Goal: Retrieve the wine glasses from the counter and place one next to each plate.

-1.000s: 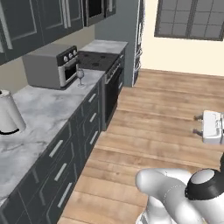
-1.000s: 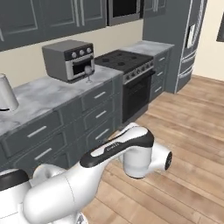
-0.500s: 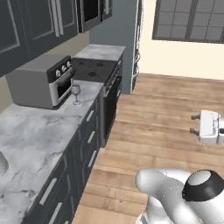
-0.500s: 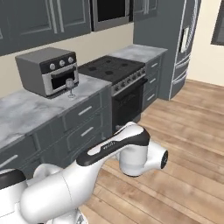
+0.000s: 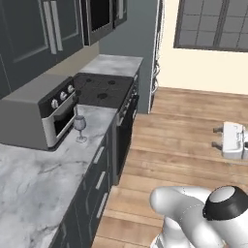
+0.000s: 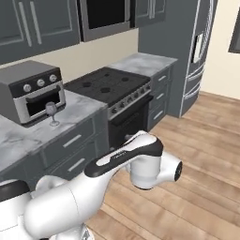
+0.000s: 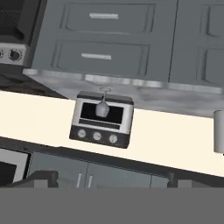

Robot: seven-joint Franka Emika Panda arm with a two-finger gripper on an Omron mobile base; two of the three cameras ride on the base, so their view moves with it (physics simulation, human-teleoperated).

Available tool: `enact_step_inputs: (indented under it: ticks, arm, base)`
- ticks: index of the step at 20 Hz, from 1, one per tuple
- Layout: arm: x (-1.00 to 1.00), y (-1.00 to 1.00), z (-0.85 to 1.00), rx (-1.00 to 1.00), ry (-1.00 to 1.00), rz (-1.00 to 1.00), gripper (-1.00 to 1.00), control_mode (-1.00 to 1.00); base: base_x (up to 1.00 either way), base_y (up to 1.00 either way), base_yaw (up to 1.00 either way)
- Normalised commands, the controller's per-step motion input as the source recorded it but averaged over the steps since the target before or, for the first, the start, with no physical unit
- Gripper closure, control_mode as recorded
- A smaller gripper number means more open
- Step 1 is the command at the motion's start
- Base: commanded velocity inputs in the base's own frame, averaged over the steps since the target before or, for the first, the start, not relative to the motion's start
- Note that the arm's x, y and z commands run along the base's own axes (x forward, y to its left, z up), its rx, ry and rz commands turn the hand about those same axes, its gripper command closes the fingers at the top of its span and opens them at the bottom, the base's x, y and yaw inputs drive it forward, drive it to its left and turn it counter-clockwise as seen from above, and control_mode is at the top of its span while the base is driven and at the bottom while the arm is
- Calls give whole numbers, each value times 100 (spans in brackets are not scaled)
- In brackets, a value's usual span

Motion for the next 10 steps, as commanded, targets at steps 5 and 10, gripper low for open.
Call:
enact_step_inputs:
  ticks: [5, 10]
  arm:
    - [0, 0, 0, 0, 0, 0, -100, 100]
    - [0, 0, 0, 0, 0, 0, -100, 100]
  base:
    - [99, 52, 22]
    - [56, -7, 40]
